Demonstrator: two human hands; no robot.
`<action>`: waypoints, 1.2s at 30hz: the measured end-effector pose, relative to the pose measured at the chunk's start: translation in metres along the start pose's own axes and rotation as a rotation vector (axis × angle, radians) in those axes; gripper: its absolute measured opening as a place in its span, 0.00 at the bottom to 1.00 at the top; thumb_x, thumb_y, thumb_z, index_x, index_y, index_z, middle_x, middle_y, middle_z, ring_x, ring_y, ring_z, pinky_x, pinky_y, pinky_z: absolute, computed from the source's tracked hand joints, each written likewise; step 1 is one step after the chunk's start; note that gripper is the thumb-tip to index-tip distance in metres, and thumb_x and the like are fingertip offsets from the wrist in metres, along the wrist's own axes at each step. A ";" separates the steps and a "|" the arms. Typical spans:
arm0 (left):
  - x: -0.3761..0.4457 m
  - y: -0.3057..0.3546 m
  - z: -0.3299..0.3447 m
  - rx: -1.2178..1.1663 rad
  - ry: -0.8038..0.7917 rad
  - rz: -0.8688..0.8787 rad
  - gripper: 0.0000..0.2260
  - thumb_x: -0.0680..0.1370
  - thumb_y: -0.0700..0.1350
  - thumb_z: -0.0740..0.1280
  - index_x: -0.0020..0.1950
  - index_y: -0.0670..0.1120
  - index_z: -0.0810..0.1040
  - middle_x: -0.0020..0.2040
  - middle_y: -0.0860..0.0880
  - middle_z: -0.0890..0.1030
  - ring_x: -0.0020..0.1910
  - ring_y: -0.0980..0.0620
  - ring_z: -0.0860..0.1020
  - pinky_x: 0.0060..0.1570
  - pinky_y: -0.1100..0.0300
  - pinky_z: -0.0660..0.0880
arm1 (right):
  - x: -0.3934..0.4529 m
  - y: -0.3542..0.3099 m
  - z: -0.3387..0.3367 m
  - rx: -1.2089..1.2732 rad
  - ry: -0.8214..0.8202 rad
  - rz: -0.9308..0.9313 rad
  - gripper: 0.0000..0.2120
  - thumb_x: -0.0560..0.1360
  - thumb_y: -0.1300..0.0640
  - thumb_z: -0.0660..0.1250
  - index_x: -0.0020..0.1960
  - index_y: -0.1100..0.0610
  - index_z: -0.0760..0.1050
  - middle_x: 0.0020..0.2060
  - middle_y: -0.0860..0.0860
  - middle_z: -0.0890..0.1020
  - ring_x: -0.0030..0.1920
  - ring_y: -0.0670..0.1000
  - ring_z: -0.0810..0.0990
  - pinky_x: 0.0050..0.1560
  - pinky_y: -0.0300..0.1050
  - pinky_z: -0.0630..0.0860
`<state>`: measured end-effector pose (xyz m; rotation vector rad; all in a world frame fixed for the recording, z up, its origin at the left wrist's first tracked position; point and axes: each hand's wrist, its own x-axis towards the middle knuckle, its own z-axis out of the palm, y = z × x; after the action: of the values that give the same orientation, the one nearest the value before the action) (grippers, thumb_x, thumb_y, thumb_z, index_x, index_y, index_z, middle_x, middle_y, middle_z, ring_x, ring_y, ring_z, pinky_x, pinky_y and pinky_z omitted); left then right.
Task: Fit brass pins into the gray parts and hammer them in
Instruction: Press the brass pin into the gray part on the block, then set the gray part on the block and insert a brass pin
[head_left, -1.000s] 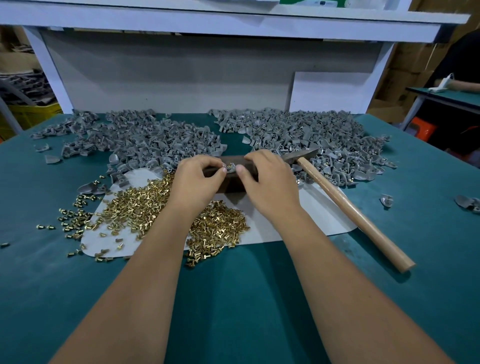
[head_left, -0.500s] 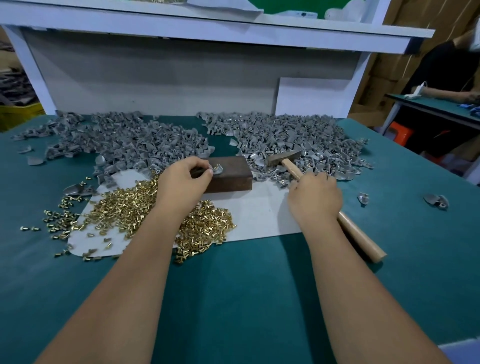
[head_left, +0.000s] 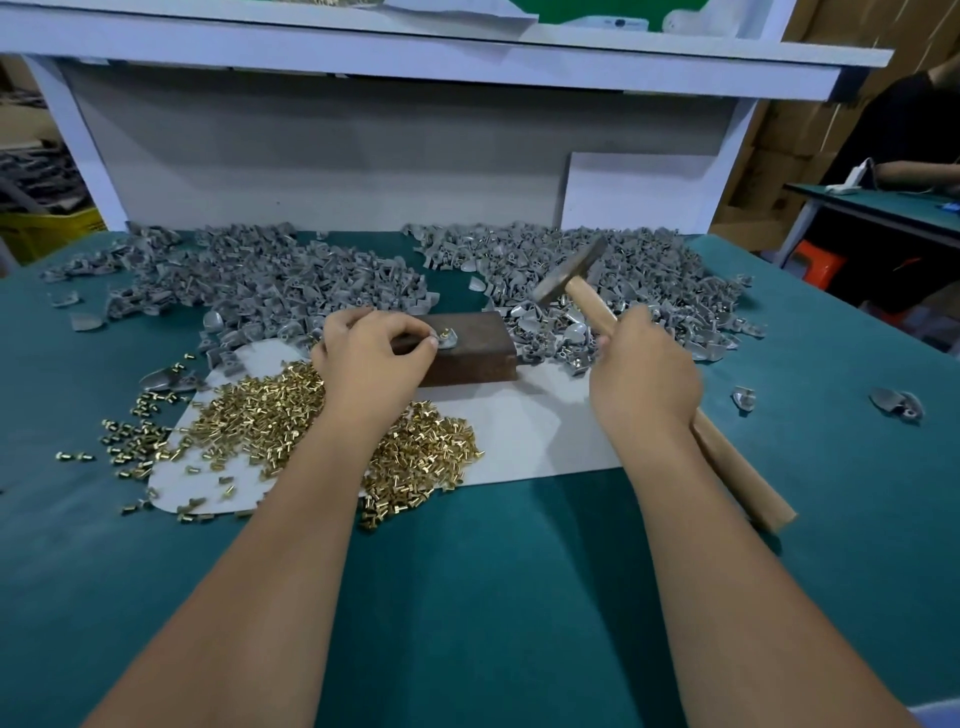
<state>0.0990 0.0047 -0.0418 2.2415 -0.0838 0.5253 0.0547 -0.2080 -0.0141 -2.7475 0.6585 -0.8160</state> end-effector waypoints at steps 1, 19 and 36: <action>0.000 0.000 0.001 0.023 0.001 0.000 0.01 0.77 0.54 0.69 0.46 0.60 0.80 0.47 0.67 0.72 0.68 0.53 0.59 0.65 0.49 0.55 | -0.002 -0.001 -0.003 0.032 0.035 -0.021 0.06 0.80 0.56 0.61 0.52 0.58 0.67 0.43 0.55 0.79 0.35 0.56 0.70 0.26 0.42 0.56; -0.001 0.006 0.004 0.121 0.072 -0.033 0.02 0.75 0.58 0.71 0.44 0.63 0.82 0.51 0.56 0.74 0.59 0.49 0.61 0.49 0.54 0.51 | -0.035 -0.028 -0.020 0.116 0.154 -0.427 0.21 0.76 0.59 0.67 0.66 0.44 0.73 0.40 0.51 0.78 0.37 0.51 0.68 0.38 0.44 0.59; 0.002 0.007 0.005 0.113 0.051 -0.077 0.03 0.74 0.59 0.72 0.41 0.64 0.80 0.47 0.56 0.70 0.58 0.49 0.60 0.44 0.55 0.48 | -0.050 -0.034 -0.017 0.132 0.179 -0.411 0.24 0.72 0.63 0.70 0.66 0.47 0.75 0.39 0.54 0.78 0.38 0.57 0.76 0.37 0.44 0.62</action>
<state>0.1008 -0.0036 -0.0389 2.3291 0.0601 0.5572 0.0205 -0.1557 -0.0129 -2.7440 0.0550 -1.1532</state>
